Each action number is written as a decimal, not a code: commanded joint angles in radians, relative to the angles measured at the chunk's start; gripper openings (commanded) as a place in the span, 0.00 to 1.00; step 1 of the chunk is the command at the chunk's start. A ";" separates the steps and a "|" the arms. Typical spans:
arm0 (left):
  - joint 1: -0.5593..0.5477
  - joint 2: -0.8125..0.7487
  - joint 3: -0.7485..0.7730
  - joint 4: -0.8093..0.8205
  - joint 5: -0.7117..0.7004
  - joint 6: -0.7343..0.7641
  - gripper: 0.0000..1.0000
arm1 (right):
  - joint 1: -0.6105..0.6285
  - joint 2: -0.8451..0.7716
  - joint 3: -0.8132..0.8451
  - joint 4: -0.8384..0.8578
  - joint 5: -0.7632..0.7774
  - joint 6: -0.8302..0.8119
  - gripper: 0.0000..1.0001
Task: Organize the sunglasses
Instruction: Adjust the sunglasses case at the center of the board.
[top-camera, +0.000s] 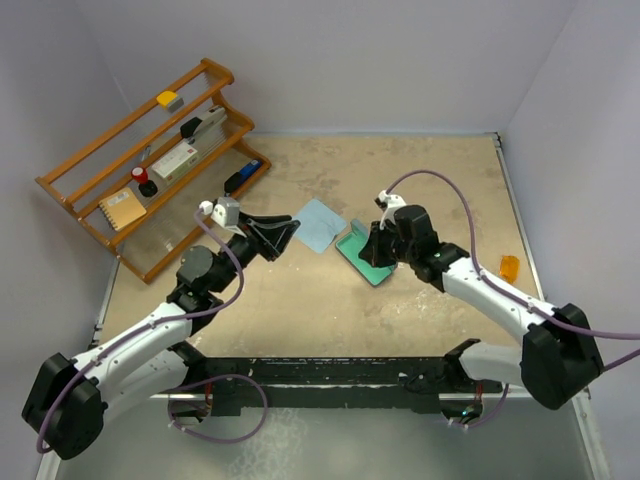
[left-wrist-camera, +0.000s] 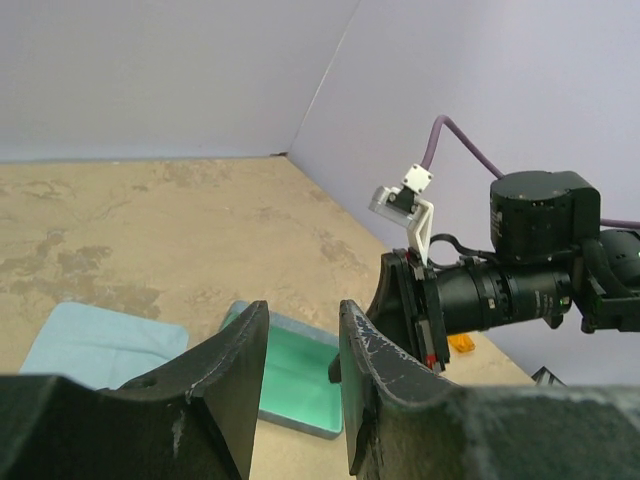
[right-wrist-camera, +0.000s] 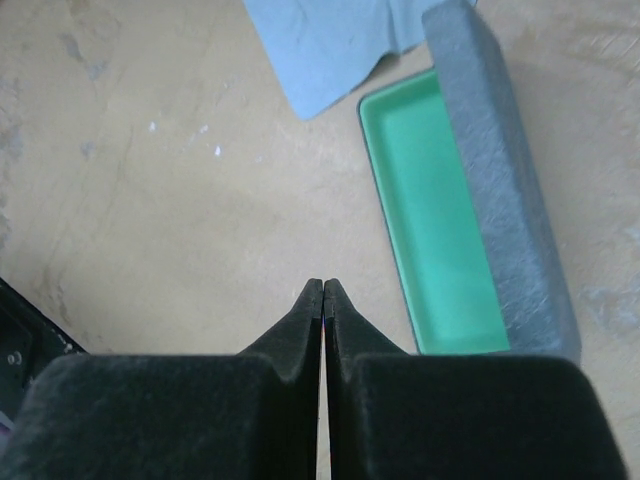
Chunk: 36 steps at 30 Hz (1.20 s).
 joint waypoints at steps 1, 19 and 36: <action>0.006 0.019 -0.011 0.057 -0.023 -0.029 0.32 | 0.046 0.008 -0.056 0.027 0.056 0.051 0.00; 0.009 0.039 -0.028 0.068 -0.020 -0.038 0.32 | 0.087 0.141 -0.137 0.096 0.153 0.098 0.00; 0.013 0.043 -0.037 0.071 -0.014 -0.039 0.32 | 0.088 0.213 -0.119 0.045 0.242 0.135 0.00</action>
